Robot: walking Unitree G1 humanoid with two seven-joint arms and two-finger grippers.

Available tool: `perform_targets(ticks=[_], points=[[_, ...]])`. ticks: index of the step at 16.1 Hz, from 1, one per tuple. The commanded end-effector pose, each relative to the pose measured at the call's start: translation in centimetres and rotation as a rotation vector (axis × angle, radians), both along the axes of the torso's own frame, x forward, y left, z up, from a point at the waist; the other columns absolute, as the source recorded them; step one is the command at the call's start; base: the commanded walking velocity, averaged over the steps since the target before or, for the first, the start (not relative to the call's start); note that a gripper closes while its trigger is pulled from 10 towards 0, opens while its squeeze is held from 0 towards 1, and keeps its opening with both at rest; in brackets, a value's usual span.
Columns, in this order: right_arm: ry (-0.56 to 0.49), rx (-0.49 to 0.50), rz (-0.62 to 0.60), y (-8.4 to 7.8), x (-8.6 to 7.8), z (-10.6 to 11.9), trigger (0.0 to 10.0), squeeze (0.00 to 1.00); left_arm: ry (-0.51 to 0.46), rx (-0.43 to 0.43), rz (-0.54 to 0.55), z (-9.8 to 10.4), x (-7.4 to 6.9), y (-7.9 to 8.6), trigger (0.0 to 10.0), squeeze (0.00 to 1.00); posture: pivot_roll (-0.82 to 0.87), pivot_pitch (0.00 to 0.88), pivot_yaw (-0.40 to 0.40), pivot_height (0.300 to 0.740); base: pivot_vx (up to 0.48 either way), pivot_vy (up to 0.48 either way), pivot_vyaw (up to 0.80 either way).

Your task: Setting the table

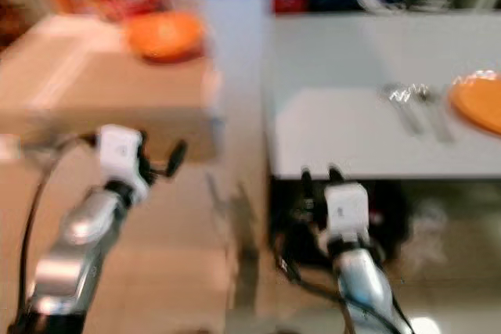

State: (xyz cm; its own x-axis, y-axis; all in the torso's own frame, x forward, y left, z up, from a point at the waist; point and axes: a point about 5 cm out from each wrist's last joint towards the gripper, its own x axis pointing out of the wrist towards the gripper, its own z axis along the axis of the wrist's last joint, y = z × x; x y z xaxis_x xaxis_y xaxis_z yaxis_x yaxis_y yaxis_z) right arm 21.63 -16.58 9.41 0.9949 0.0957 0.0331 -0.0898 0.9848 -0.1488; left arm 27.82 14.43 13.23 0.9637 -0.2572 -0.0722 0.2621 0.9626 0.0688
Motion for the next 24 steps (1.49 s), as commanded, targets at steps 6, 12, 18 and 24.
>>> perform_targets(ticks=[6,12,18,24], points=[[-0.008,0.02,-0.003,-0.2,0.8,-0.2,10.0,0.0,-0.022,0.022,0.032,2.0,2.5,0.9,10.0,0.0,-0.11,0.002,0.037,0.74,0.0,0.0,0.0],[0.191,0.081,-0.043,-1.2,5.3,-4.5,10.0,0.0,0.283,0.091,-0.011,-4.0,7.5,0.4,10.0,0.0,-0.1,0.0,0.041,0.74,0.0,0.0,0.0],[0.452,0.096,-0.059,-1.0,4.6,-10.4,10.0,0.0,0.553,0.087,-0.044,-10.5,5.1,-2.2,10.0,0.0,-0.11,0.0,0.027,0.74,0.0,0.0,0.0],[0.77,0.078,-0.08,-1.1,1.4,-14.8,10.0,0.0,0.867,0.199,0.03,-17.4,-1.8,-1.3,10.0,0.0,-0.11,0.0,0.019,0.74,0.0,0.0,0.0]])
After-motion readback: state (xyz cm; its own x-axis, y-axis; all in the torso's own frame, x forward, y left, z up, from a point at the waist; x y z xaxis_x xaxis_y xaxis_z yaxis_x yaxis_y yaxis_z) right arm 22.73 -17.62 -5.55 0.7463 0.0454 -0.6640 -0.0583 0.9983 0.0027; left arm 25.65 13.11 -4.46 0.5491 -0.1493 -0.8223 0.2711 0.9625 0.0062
